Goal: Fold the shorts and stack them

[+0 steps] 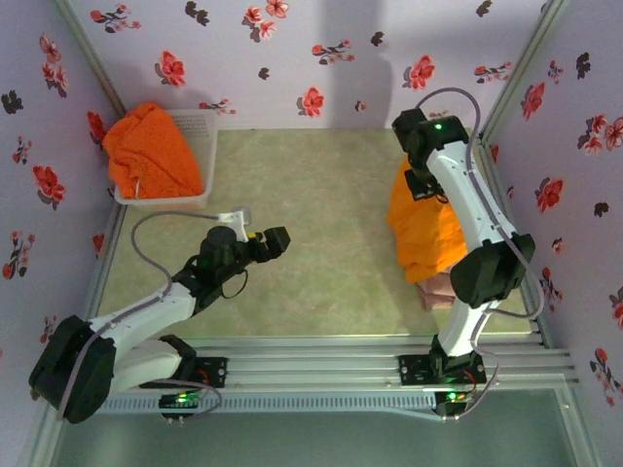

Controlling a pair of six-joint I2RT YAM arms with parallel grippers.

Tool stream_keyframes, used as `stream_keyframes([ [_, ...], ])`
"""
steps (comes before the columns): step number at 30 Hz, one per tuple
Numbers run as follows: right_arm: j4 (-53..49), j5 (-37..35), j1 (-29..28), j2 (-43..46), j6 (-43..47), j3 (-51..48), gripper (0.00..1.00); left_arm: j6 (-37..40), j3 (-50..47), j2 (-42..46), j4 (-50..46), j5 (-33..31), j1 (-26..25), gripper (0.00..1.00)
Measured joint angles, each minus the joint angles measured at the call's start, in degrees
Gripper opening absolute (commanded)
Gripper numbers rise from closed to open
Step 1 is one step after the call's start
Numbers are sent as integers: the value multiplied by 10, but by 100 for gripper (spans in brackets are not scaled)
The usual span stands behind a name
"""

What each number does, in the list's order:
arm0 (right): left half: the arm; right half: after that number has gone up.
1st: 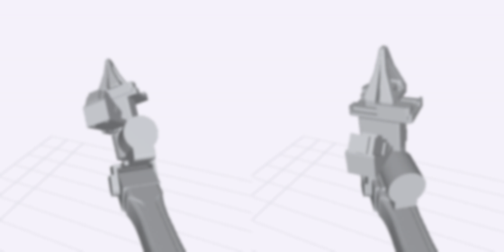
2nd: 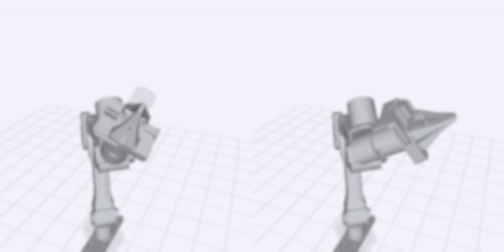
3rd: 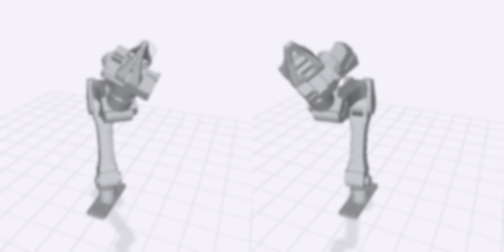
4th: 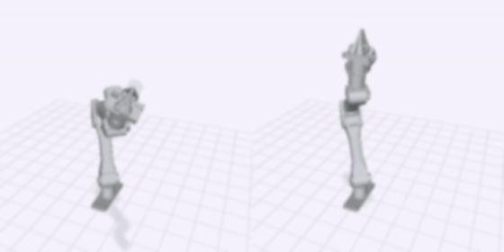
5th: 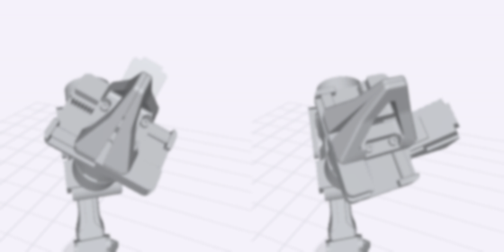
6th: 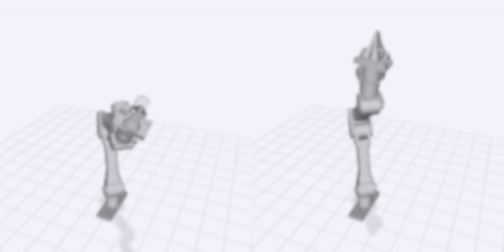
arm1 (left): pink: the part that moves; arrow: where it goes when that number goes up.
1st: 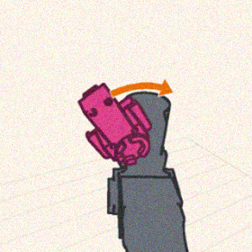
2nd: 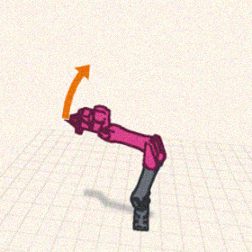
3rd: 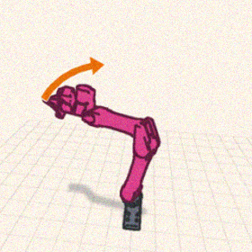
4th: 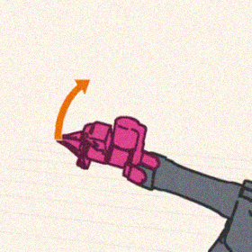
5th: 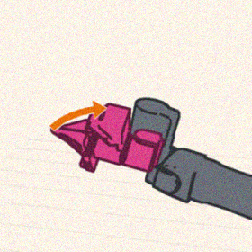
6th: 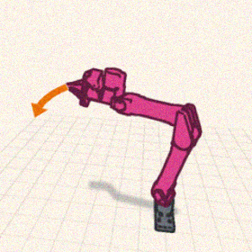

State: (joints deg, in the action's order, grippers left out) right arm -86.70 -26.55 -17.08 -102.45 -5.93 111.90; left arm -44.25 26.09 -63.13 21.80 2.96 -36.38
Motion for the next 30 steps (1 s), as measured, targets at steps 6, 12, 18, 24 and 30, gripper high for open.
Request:
stream_keyframes([
  [6, -2, -29, 46, 0, 21, -12, 0, 0, 0, 0, 0, 0, 0, 100],
  [12, 41, -73, 89, 0, 61, -71, 5, 0, 0, 0, 0, 0, 0, 99],
  [18, 122, -108, 111, 0, 109, -153, 7, 0, 0, -1, 0, 0, 0, 99],
  [24, 171, -130, 136, -12, 133, -173, 11, 0, 0, -9, -6, 0, 0, 99],
  [30, 197, -156, 148, -37, 144, -178, 21, 0, 0, -10, -6, 0, 0, 100],
])
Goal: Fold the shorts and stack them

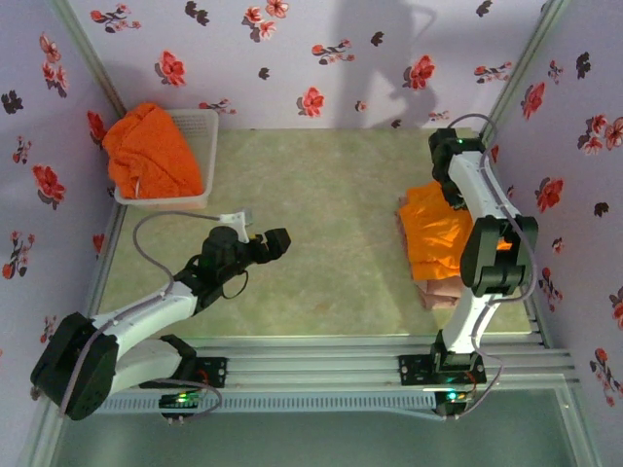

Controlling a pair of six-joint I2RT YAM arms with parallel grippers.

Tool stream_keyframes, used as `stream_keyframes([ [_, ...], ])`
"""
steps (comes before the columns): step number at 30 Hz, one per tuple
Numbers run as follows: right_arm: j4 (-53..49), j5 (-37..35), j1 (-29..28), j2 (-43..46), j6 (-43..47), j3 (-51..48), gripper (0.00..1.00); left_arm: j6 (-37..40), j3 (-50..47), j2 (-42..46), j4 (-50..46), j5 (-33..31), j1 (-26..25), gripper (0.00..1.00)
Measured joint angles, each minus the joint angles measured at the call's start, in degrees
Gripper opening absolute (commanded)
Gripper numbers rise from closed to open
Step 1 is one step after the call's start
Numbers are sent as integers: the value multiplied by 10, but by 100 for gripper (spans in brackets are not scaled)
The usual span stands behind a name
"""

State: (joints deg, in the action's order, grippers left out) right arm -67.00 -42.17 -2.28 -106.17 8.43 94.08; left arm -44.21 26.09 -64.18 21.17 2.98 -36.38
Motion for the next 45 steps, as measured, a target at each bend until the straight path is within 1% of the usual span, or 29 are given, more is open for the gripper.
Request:
stream_keyframes([
  [2, 4, -10, 5, -7, 0, -1, 27, 0, 0, 0, 0, 0, 0, 99],
  [3, 6, -15, 9, -8, 0, -1, 33, 0, 0, 0, 0, 0, 0, 99],
  [4, 8, -21, 14, -9, -1, -1, 44, 0, 0, 0, 0, 0, 0, 99],
  [6, 9, -33, 24, -10, -8, 0, 91, 0, 0, 0, -1, 0, 0, 99],
  [7, 7, -38, 29, -11, -10, 3, 97, 0, 0, 0, -1, 0, 0, 99],
  [9, 0, -42, 36, -12, -18, 18, 99, 1, 0, 1, -5, 0, 0, 99],
  [11, -17, -23, 39, -12, -38, 52, 99, 4, 0, 5, -14, -2, 0, 99],
  [13, -17, 30, 38, -1, -65, 81, 99, 7, 0, 14, -26, -9, 0, 99],
  [15, 2, 122, 34, 40, -94, 75, 99, 12, 0, 28, -38, -21, 0, 100],
  [17, 44, 228, 30, 107, -124, 32, 99, 15, 0, 44, -49, -39, 0, 99],
  [21, 150, 437, 24, 249, -194, -101, 99, 21, 4, 83, -89, -92, 0, 99],
  [24, 228, 548, 13, 289, -245, -184, 99, 25, 15, 106, -125, -138, 1, 99],
  [27, 290, 610, -7, 287, -279, -255, 99, 42, 22, 129, -148, -171, 3, 99],
  [29, 321, 632, -28, 289, -293, -303, 99, 56, 31, 141, -166, -189, 8, 99],
  [31, 351, 634, -52, 298, -299, -344, 99, 72, 52, 149, -192, -203, 22, 99],
  [35, 406, 604, -109, 364, -301, -425, 99, 112, 132, 150, -250, -220, 80, 99],
  [37, 433, 588, -122, 412, -301, -453, 99, 128, 179, 145, -275, -225, 117, 99],
  [41, 475, 542, -123, 509, -306, -486, 99, 152, 280, 95, -331, -216, 203, 99],
  [45, 481, 493, -123, 568, -317, -492, 99, 169, 379, -6, -394, -185, 287, 99],
])
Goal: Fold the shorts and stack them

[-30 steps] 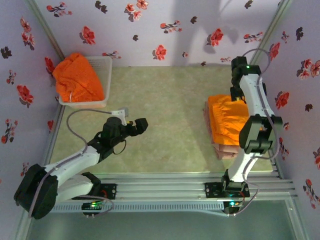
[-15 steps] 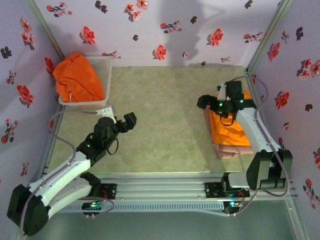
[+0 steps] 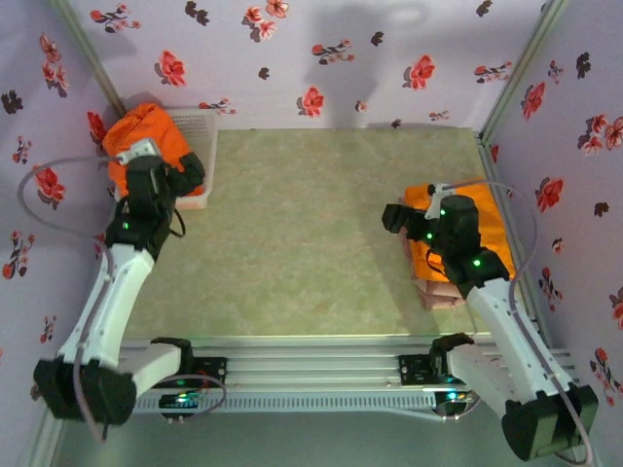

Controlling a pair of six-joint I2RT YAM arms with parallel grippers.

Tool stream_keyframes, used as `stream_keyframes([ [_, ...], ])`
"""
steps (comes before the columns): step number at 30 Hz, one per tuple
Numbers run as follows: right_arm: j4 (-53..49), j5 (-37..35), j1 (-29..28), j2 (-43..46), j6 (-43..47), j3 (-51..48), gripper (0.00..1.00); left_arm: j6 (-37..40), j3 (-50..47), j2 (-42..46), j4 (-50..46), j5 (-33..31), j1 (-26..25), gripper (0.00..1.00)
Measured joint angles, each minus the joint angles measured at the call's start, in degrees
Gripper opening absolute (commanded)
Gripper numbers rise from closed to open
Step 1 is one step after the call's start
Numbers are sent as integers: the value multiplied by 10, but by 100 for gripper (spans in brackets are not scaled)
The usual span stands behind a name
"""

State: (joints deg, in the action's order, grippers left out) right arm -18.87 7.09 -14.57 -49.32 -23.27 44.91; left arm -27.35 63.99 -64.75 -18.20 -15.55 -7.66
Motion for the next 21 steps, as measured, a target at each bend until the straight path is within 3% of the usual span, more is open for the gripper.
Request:
stream_keyframes([
  [9, -12, -55, 3, 35, -23, -32, 99, 10, 207, -260, -112, 38, 92, 99],
  [21, -16, -46, 4, 66, -21, -64, 99, 10, 507, -559, -212, 45, 122, 99],
])
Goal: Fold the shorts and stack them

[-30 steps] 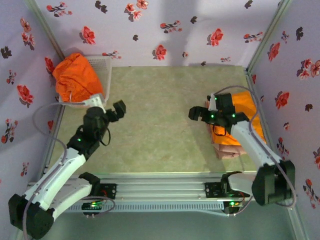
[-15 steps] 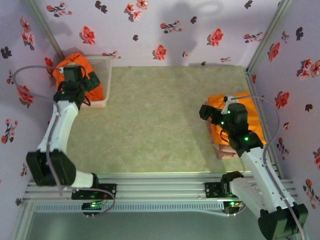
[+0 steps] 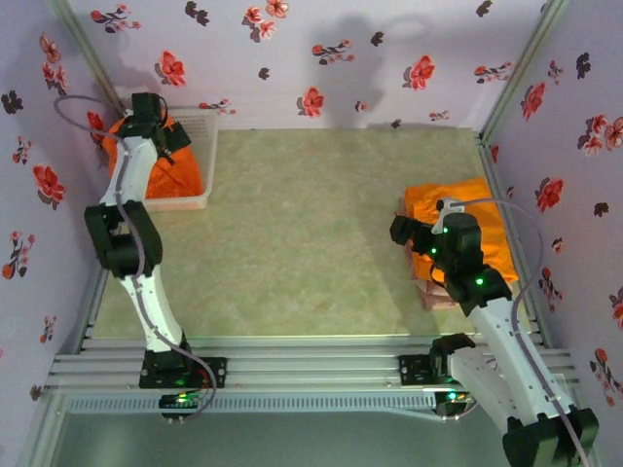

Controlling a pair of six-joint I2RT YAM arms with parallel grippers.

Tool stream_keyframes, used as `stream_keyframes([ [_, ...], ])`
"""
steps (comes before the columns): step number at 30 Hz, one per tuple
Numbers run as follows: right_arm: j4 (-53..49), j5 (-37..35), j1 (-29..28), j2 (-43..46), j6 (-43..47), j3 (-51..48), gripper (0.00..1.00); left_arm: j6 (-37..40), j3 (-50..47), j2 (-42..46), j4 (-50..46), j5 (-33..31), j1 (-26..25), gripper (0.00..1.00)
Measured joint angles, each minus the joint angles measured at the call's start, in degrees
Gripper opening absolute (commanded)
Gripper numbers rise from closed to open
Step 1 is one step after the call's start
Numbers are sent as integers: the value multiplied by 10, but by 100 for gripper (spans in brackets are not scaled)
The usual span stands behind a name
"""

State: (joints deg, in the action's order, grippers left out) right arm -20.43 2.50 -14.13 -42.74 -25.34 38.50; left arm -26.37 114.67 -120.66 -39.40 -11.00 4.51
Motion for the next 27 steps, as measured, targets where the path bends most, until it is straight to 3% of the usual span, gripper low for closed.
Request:
stream_keyframes([
  [7, 0, 12, 0, 0, 3, 0, 99, -8, 152, -170, -83, -30, 0, 98],
  [13, 0, 17, 0, -3, 7, 0, 99, -21, 193, -233, -120, -56, 0, 88],
  [15, 0, 20, 0, -9, 7, 0, 99, -27, 202, -241, -124, -61, 0, 78],
  [24, 0, 22, 0, -19, 7, 0, 99, -39, 209, -252, -134, -67, 3, 1],
  [27, 0, 23, 0, -19, 7, 1, 99, -37, 209, -229, -137, -57, 3, 0],
])
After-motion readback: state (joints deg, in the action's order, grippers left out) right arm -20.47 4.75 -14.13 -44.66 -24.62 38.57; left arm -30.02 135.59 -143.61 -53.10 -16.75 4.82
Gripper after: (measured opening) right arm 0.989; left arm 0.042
